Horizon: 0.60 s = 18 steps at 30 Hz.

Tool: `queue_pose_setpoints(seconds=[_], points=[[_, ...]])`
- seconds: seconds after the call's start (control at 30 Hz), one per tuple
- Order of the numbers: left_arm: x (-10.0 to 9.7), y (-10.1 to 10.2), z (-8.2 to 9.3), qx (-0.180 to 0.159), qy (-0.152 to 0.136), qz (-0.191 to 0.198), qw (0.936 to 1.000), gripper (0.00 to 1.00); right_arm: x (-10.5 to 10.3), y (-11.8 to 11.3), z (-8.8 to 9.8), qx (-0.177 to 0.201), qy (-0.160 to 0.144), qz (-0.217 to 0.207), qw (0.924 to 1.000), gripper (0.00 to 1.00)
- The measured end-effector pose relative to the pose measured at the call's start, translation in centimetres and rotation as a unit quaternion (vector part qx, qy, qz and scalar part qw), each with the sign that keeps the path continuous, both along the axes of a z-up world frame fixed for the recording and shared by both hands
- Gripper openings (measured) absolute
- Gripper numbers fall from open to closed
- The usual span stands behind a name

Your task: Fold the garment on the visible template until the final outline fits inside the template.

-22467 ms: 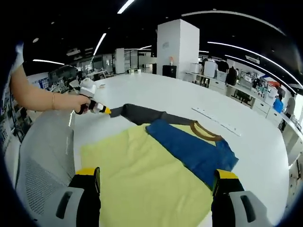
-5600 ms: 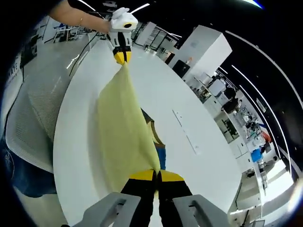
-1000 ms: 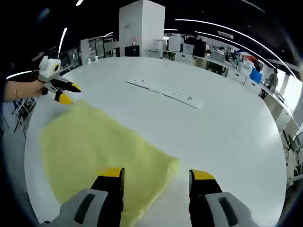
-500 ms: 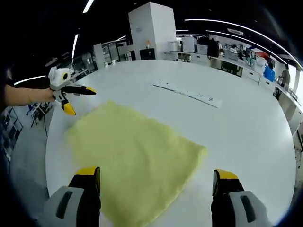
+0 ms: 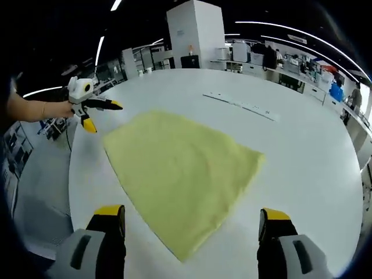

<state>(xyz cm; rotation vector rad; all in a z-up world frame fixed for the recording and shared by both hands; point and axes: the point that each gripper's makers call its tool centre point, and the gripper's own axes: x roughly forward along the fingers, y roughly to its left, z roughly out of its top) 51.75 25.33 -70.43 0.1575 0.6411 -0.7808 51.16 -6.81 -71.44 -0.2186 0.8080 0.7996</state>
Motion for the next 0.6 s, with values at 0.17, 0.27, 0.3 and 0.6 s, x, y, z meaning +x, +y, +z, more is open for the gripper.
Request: queue_pose_setpoints(seconds=[0.17, 0.27, 0.3, 0.6], points=[[-1.3, -0.1, -0.4, -0.01, 0.0, 0.007, 0.9999, 0.72, -1.6, -0.2, -0.5, -0.002, -0.001, -0.008, 1.0, 0.88], [-2.1, -0.2, -1.0, -0.004, -0.001, 0.01, 0.9999, 0.65, -2.4, -0.1, -0.8, -0.002, -0.003, -0.01, 0.9999, 0.84], [-2.3, -0.1, -1.2, -0.002, 0.001, 0.012, 0.9999, 0.61, -2.6, 0.0, -0.9, 0.001, -0.005, -0.011, 0.9999, 0.82], [-3.4, 0.2, -2.4, -0.043, 0.03, 0.067, 0.9964, 0.44, -3.7, -0.1, -1.7, 0.007, -0.013, -0.025, 0.9996, 0.67]])
